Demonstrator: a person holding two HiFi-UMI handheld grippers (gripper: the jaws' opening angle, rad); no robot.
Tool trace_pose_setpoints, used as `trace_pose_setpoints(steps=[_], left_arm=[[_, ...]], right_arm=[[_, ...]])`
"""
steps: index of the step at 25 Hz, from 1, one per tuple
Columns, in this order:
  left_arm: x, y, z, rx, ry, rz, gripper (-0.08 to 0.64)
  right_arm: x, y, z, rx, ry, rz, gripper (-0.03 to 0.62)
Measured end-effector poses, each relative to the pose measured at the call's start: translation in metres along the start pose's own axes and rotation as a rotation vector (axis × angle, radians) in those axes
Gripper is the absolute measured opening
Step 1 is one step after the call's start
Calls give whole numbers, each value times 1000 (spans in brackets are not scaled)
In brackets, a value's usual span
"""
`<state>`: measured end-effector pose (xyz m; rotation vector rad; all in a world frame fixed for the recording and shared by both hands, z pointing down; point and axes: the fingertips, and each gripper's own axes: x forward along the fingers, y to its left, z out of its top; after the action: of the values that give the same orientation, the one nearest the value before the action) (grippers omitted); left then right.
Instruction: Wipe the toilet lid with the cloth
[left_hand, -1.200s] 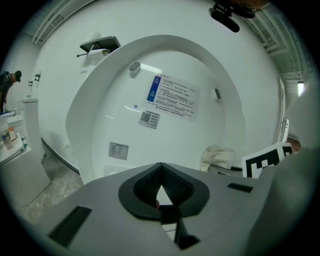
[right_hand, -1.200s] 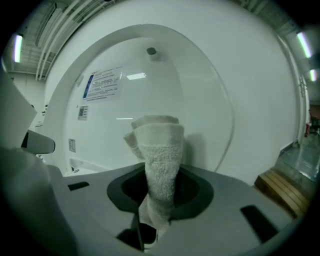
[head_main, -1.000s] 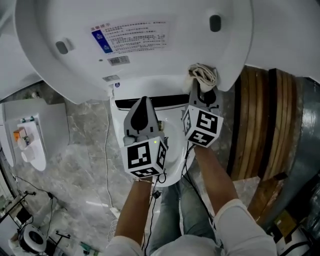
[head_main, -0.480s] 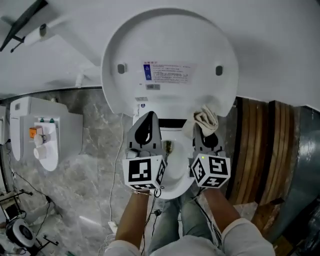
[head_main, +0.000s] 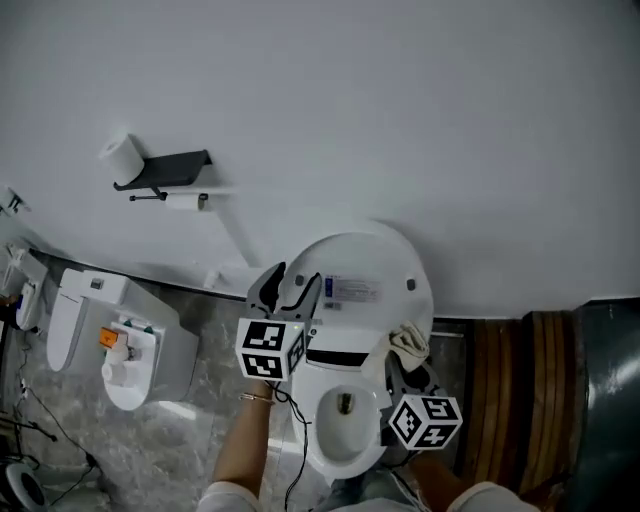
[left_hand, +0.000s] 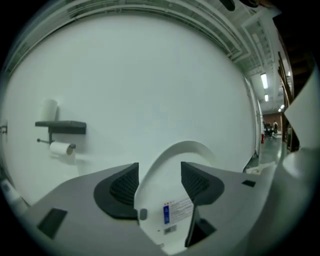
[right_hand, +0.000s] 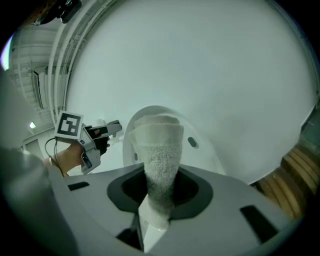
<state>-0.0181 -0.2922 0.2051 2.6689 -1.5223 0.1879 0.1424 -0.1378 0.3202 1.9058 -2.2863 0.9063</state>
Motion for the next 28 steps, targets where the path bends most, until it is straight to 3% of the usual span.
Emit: trace_pose_setpoints(steps=[2,4,7,10,17,21,25,28], left_arm=[[23,12,11,96,61,-73,262],[47,13,8,176,176,-214,262],[70,7,-14,221,361,-402,262],[83,6,-28,204,429,-441,262],[55,-4,-27,213,377,-432,262],[-3,-31,-33,267,403,-496,262],[-78,-60,-52,326,494,-637,261],[-137,-87,-80,473,562,-707,262]], right_arm=[[-6,2,11,2,-14,11,97],[-11,1,18,5,-19,20,97],[-20,-4,17,28,-9,19,97],[-26,-11,9,61,14,15,97],[-51,1,30,83,15,55,97],[-87,31,54,57,10,138,97],[-118,64,72,13,2,188,97],[-146,83,69,-3,-9,197,97]])
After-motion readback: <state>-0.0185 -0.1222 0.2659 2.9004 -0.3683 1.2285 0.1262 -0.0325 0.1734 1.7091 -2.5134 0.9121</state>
